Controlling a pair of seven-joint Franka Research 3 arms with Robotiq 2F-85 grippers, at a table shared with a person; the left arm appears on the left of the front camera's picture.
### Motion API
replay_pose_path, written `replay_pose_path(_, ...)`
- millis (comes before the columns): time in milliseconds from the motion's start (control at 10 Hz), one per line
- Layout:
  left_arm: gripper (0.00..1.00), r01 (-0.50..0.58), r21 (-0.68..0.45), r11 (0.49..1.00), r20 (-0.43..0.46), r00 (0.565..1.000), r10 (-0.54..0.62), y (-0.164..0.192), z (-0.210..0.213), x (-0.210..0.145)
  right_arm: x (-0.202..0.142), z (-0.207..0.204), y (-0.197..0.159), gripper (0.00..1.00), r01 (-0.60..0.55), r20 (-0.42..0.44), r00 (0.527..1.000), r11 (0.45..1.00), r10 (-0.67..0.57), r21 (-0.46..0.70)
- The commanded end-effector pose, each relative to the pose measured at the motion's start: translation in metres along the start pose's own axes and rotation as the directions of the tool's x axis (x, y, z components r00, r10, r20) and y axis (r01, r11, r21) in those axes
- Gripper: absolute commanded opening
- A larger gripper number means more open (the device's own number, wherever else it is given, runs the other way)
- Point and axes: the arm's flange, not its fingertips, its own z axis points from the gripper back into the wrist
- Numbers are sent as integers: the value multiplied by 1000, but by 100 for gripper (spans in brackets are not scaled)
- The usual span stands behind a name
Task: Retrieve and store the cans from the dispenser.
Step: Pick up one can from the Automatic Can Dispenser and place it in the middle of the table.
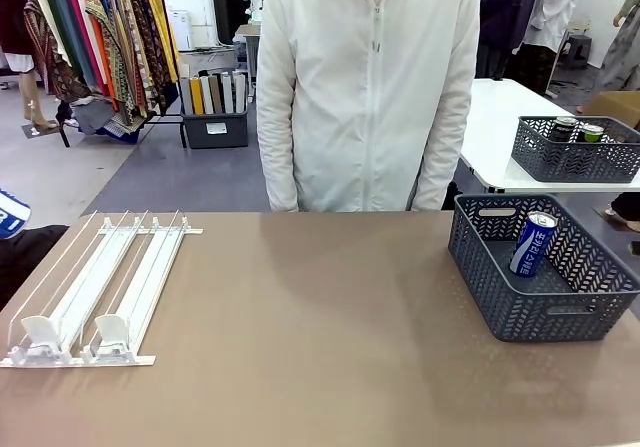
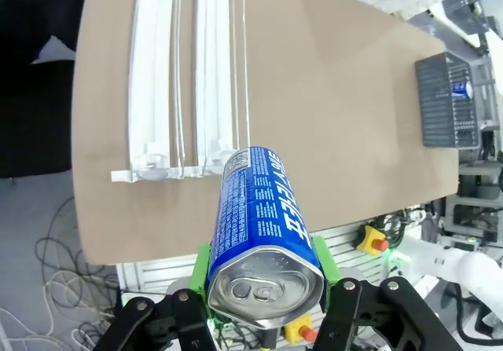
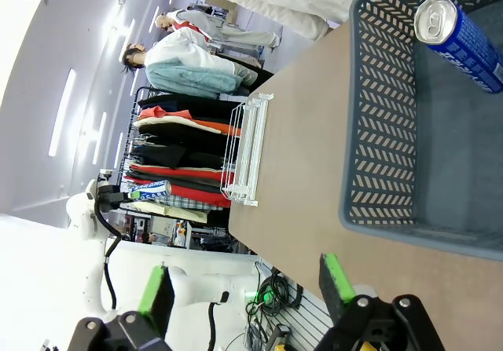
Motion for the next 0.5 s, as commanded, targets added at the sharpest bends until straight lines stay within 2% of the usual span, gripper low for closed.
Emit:
replay_pose_path(0,0,16,-16,1000,-2,1000,-16,-54,-40,30,1,3,1,100,-15,-10,1000,1000,15,3)
replay_pose_path(100,0,115,56,992,-40,993,-113,-111,-76,49,1,3,1,100,-15,-10,1000,1000,15,3)
replay_pose_path(300,0,280,79,957,-122,955,-270,-217,-153,75,1,3,1,100,-15,-10,1000,1000,15,3)
replay_pose_path(400,0,364,150,919,-198,922,-333,-267,-203,75,1,3,1,100,-15,-10,1000,1000,15,3)
